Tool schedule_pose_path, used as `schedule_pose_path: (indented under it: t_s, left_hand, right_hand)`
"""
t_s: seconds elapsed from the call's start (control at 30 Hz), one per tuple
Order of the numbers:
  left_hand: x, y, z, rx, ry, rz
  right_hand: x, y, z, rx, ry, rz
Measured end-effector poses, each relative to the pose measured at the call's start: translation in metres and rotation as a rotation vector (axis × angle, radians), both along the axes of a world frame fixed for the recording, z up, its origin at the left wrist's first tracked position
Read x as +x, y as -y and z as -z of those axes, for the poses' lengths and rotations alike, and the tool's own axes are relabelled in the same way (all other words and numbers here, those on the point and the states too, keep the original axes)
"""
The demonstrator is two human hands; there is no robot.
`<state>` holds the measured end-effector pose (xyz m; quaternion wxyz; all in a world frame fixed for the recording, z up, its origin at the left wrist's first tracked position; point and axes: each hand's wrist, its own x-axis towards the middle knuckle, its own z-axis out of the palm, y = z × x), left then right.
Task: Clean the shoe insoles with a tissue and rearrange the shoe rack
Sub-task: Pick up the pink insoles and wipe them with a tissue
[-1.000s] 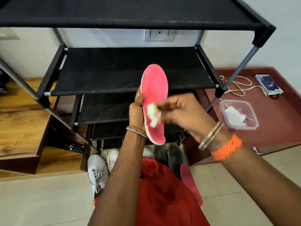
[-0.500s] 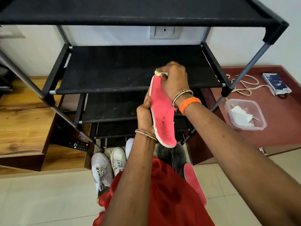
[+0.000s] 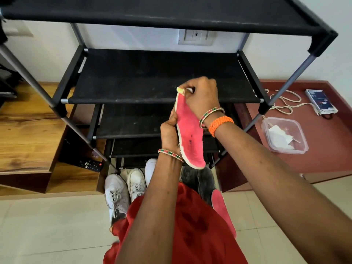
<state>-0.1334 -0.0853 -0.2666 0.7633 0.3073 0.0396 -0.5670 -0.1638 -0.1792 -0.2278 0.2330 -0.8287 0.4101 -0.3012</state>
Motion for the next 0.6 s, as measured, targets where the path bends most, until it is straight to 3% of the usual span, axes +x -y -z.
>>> schedule_pose_path:
  t_s: [0.37,0.6]
  left_hand:
    - [0.003,0.001,0.004,-0.027,-0.124,-0.005]
    - [0.003,-0.004,-0.003,-0.003,-0.064,0.027]
  right_hand:
    - [-0.022,-0.032,0.009,0.145,0.094,-0.024]
    - [0.010,0.003,0.002,0.161,0.223,0.152]
